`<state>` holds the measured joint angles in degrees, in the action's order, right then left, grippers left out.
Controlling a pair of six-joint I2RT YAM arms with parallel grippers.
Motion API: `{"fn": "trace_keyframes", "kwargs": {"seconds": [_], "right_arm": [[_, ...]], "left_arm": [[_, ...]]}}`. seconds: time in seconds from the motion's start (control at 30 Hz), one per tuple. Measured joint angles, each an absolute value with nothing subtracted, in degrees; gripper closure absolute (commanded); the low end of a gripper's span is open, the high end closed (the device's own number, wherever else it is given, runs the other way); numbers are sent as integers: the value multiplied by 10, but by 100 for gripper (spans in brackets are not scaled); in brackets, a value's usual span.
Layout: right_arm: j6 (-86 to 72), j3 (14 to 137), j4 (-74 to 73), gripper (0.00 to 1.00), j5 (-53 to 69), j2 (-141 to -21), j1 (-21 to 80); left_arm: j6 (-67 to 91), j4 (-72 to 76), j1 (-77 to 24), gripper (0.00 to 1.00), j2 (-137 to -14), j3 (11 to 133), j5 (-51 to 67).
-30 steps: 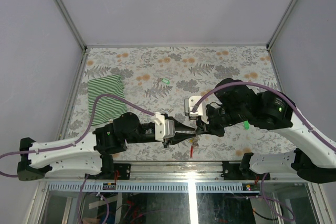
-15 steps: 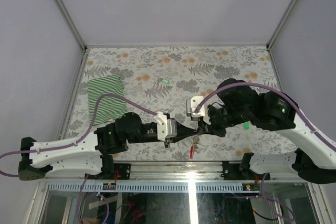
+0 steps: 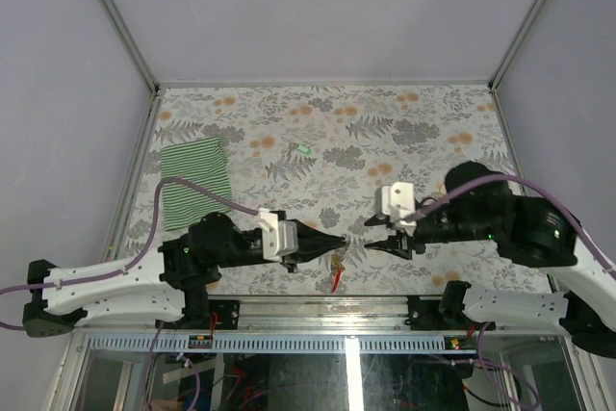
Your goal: Put the keys on the keyring
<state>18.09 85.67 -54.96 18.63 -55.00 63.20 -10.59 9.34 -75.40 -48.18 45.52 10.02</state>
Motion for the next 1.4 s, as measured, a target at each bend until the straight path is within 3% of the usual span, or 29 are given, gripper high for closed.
{"fn": "trace_keyframes", "kwargs": {"seconds": [0.3, 0.6, 0.8, 0.97, 1.23, 1.4], "right_arm": [[163, 604, -226, 64, 196, -346, 633], [128, 531, -28, 68, 267, -361, 633], [119, 531, -18, 58, 268, -371, 633], [82, 571, -79, 51, 138, -383, 634], [-22, 628, -172, 51, -99, -460, 634], [-66, 669, -204, 52, -127, -554, 593]], "left_arm": [[-97, 243, -754, 100, -402, 362, 102], [-97, 311, -754, 100, -394, 346, 101], [-97, 297, -754, 100, -385, 347, 91], [-74, 207, -754, 100, -342, 363, 15], [-11, 73, -754, 100, -240, 388, -147], [2, -10, -754, 100, -245, 420, -212]]}}
